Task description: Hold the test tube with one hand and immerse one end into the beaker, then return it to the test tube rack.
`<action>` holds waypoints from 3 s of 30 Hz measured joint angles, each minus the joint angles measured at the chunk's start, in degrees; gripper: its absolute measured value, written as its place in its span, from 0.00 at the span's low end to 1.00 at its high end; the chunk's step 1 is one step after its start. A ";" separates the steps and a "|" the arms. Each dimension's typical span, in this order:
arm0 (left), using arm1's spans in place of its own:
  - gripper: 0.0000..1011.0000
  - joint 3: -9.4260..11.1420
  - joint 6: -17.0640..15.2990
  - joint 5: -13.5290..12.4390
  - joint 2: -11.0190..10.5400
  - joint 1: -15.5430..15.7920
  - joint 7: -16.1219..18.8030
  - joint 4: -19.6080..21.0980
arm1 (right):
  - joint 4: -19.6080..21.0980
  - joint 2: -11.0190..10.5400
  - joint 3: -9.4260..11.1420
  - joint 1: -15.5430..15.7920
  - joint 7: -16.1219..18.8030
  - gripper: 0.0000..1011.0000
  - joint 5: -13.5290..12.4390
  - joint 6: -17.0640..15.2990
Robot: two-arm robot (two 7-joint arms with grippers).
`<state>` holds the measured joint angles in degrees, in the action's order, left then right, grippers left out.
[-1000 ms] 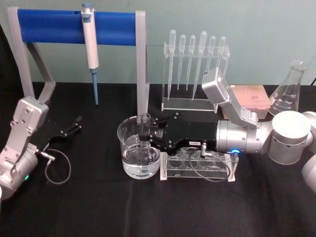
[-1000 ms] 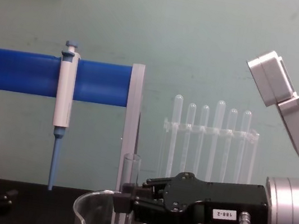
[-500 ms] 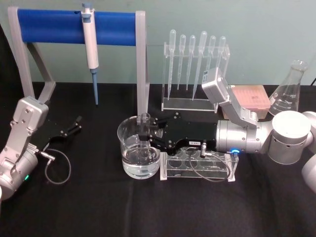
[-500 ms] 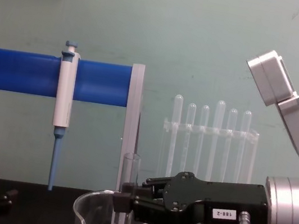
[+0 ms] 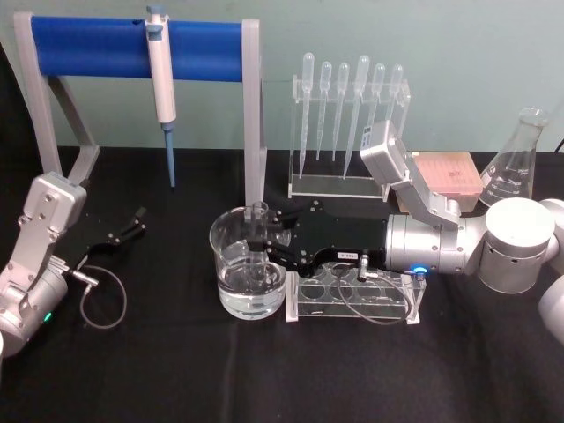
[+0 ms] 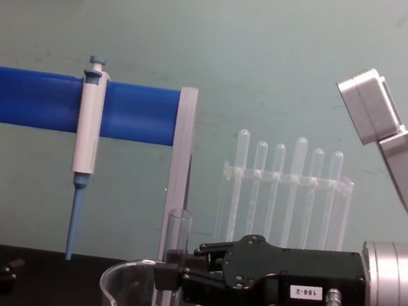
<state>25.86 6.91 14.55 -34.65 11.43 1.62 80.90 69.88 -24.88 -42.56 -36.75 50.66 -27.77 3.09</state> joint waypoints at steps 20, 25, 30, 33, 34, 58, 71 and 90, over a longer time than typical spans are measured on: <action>0.99 0.00 0.00 0.00 0.00 0.00 0.00 0.00 | 0.00 0.00 0.00 0.00 0.00 0.24 0.00 0.00; 0.99 0.00 0.00 0.00 0.00 0.00 0.00 0.00 | 0.00 0.00 0.00 0.01 0.00 0.23 0.00 0.00; 0.99 0.00 0.00 0.00 0.00 0.00 0.00 0.00 | 0.00 0.00 0.00 0.01 0.00 0.24 0.00 0.00; 0.99 0.00 0.00 0.00 0.00 0.00 0.00 0.00 | 0.00 0.00 0.00 0.00 0.00 0.24 0.00 0.00; 0.99 0.00 0.00 0.00 0.00 0.00 0.00 0.00 | 0.00 0.00 0.00 0.01 0.01 0.23 0.00 0.00; 0.99 0.00 0.00 0.00 0.00 0.00 0.00 0.00 | 0.00 0.00 0.00 0.01 0.00 0.24 0.00 0.00; 0.99 0.00 0.00 0.00 0.00 0.00 0.00 0.00 | 0.00 0.00 0.00 0.00 0.01 0.23 0.00 0.00; 0.99 0.00 0.00 0.00 0.00 0.00 0.00 0.00 | 0.00 0.00 0.00 0.01 0.01 0.24 0.00 0.00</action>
<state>25.86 6.91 14.55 -34.65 11.43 1.62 80.90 69.88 -24.88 -42.56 -36.74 50.66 -27.77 3.09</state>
